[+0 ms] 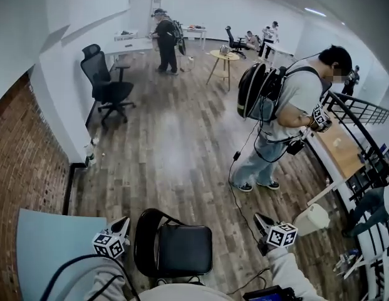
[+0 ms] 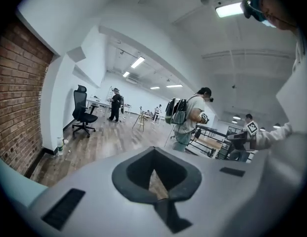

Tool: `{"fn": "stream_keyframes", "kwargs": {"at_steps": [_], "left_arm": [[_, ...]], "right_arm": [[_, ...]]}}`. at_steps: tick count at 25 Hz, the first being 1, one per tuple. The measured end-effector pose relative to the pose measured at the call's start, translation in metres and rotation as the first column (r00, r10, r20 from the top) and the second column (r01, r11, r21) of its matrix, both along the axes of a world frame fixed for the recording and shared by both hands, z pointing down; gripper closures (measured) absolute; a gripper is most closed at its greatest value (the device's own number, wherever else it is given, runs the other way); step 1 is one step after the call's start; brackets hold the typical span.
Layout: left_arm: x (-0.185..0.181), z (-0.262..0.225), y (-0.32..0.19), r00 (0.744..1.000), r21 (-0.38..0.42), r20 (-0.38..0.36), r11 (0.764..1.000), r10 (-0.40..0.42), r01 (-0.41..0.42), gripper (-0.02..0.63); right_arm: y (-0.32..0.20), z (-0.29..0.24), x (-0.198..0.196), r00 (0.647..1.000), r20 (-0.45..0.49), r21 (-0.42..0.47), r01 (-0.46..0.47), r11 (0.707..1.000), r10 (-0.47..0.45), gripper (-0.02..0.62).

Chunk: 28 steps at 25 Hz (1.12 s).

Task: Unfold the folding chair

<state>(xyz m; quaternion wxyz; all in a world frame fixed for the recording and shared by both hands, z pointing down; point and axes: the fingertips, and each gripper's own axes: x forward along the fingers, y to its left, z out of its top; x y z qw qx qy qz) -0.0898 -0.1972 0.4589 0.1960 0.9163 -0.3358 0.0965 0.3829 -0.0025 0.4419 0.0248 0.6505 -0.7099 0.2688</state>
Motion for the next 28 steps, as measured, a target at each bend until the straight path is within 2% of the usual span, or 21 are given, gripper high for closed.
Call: {"fn": "stream_keyframes", "kwargs": {"at_steps": [3, 9, 13, 17, 20, 23, 25, 28], "left_arm": [[0.007, -0.021, 0.000, 0.998, 0.040, -0.042, 0.998, 0.040, -0.038, 0.603], [0.008, -0.059, 0.008, 0.994, 0.114, -0.060, 0.990, 0.089, -0.082, 0.603], [0.020, -0.098, 0.027, 0.988, 0.212, -0.041, 0.968, 0.149, -0.137, 0.603], [0.039, -0.135, 0.050, 0.978, 0.293, -0.046, 0.939, 0.204, -0.182, 0.603], [0.060, -0.152, 0.063, 0.969, 0.297, -0.060, 0.931, 0.239, -0.211, 0.603], [0.078, -0.164, 0.075, 0.961, 0.294, -0.058, 0.924, 0.271, -0.243, 0.603], [0.084, -0.175, 0.086, 0.957, 0.299, -0.068, 0.920, 0.283, -0.252, 0.603], [0.088, -0.190, 0.096, 0.956, 0.338, -0.077, 0.910, 0.281, -0.240, 0.603]], "right_arm": [[0.002, -0.029, -0.034, 0.998, -0.053, 0.046, -0.029, 0.999, 0.031, 0.589], [-0.003, -0.064, -0.086, 0.992, -0.082, 0.097, -0.082, 0.992, 0.090, 0.589], [-0.012, -0.091, -0.127, 0.984, -0.136, 0.134, -0.095, 0.986, 0.113, 0.589], [-0.027, -0.128, -0.194, 0.980, -0.174, 0.211, -0.059, 0.976, 0.097, 0.589], [-0.035, -0.156, -0.243, 0.972, -0.223, 0.271, -0.015, 0.962, 0.078, 0.589], [-0.039, -0.180, -0.285, 0.945, -0.320, 0.318, 0.041, 0.947, 0.066, 0.589], [-0.039, -0.192, -0.306, 0.934, -0.352, 0.353, 0.069, 0.933, 0.064, 0.589], [-0.040, -0.202, -0.319, 0.941, -0.333, 0.394, 0.080, 0.916, 0.061, 0.589]]}}
